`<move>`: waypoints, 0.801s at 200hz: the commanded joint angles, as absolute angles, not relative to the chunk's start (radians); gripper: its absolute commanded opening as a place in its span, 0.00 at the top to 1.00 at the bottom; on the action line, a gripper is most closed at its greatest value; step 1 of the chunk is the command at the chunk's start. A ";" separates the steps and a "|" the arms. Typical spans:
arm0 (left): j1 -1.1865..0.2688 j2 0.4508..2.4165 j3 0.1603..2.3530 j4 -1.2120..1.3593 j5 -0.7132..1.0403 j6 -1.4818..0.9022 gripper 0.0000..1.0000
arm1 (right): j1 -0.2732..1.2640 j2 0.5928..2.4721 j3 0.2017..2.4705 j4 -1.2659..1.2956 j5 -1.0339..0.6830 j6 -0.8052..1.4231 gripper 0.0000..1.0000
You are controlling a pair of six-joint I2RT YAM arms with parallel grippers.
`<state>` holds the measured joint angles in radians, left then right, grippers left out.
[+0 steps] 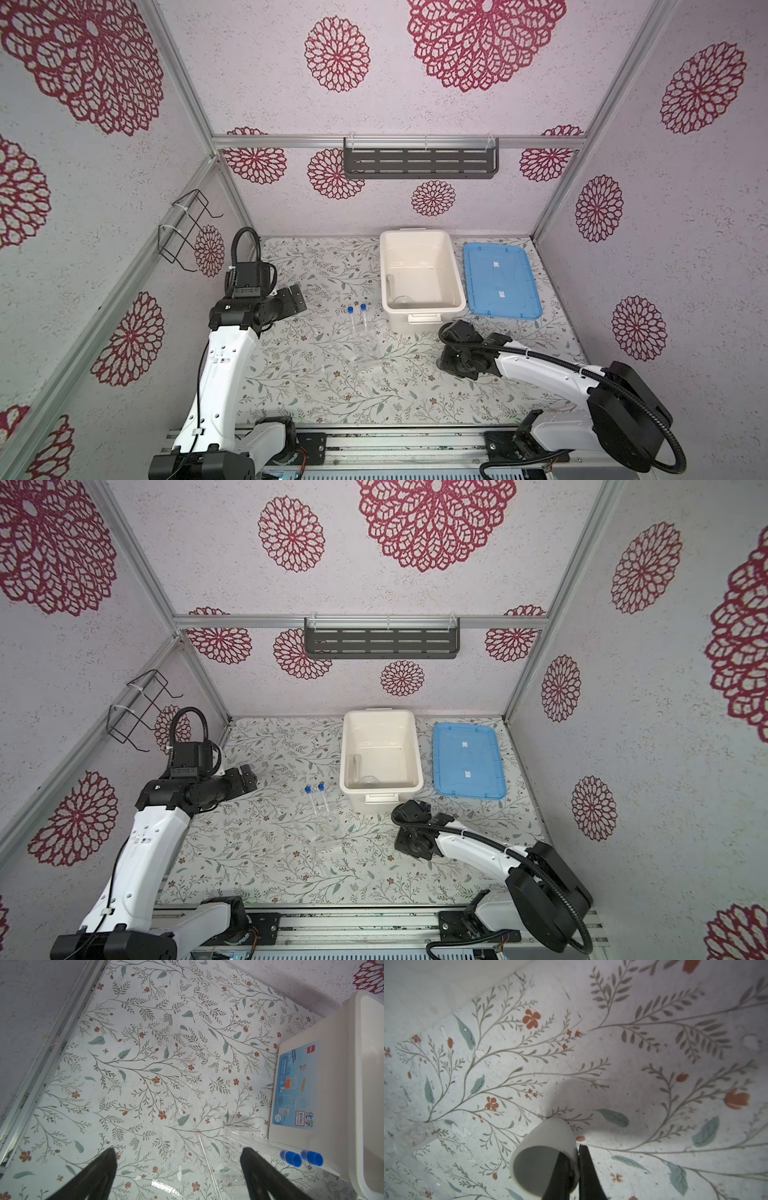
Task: Organize the chemistry lab equipment
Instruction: 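Grasp the cup with the right gripper and carry it into the bin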
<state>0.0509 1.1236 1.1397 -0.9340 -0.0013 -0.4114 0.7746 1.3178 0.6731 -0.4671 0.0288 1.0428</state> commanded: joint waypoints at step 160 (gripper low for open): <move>0.058 1.141 0.934 -0.761 -0.025 -0.445 0.01 | 0.547 1.644 1.933 -1.163 0.187 0.286 1.00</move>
<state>0.0521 1.1275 0.9340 -0.7891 -0.0116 -0.4419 0.5743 1.4860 1.8099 -1.0718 0.2428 0.4767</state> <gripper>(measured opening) 0.987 0.092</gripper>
